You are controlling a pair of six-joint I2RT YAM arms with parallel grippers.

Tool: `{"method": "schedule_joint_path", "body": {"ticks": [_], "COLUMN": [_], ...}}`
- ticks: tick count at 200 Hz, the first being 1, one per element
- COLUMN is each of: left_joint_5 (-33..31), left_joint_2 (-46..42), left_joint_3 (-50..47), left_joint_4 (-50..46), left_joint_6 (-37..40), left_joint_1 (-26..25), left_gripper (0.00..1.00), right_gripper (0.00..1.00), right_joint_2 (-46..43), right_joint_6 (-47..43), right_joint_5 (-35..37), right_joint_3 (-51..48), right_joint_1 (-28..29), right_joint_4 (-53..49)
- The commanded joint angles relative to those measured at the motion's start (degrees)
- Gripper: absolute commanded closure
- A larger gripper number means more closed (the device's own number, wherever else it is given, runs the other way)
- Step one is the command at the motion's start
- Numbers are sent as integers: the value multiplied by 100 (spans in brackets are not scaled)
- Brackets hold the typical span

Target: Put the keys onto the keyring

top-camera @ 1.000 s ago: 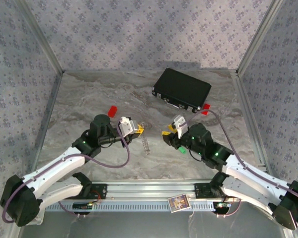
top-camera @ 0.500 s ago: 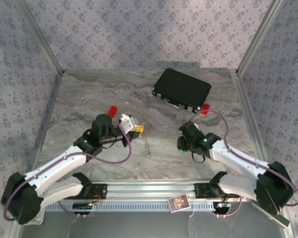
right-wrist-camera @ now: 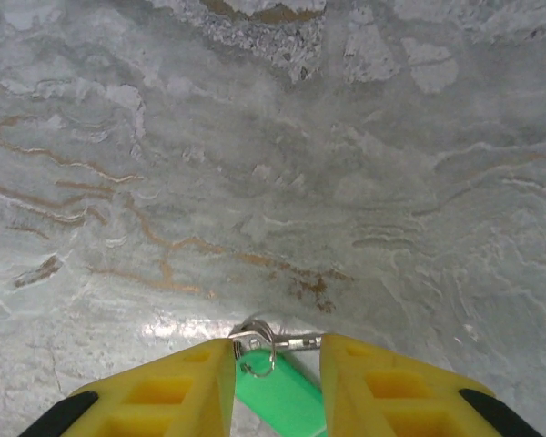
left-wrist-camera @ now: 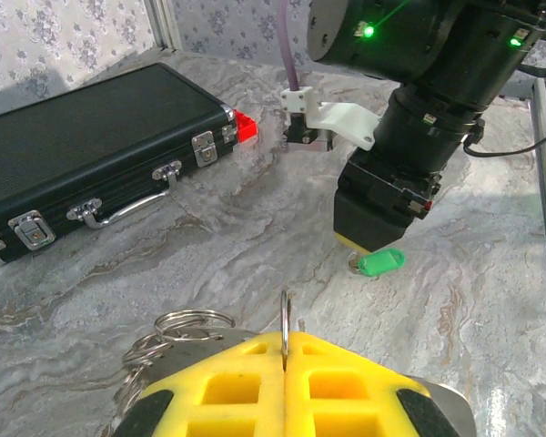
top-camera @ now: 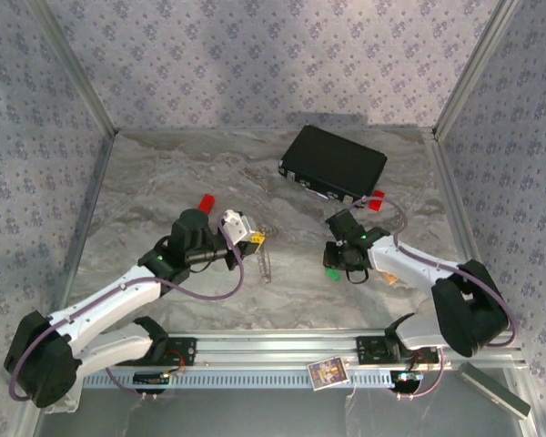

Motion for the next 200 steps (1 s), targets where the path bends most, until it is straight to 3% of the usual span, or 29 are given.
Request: {"method": "schedule_joint_path", "body": {"ticks": [1,200], "left_joint_5": [177,252], "left_joint_2": [23,6], "left_joint_3": [151,213], "left_joint_4": [221,103], "left_joint_6": [119,183], "left_joint_1": [-64,-92], "left_gripper": [100,100], "right_gripper": [71,78], "right_joint_2": [152,438], "right_joint_6": [-192,-84], "right_joint_5": [-257,-12], "right_joint_3": [102,145], "right_joint_1": [-30,289], "right_joint_4": [82,-99]}}
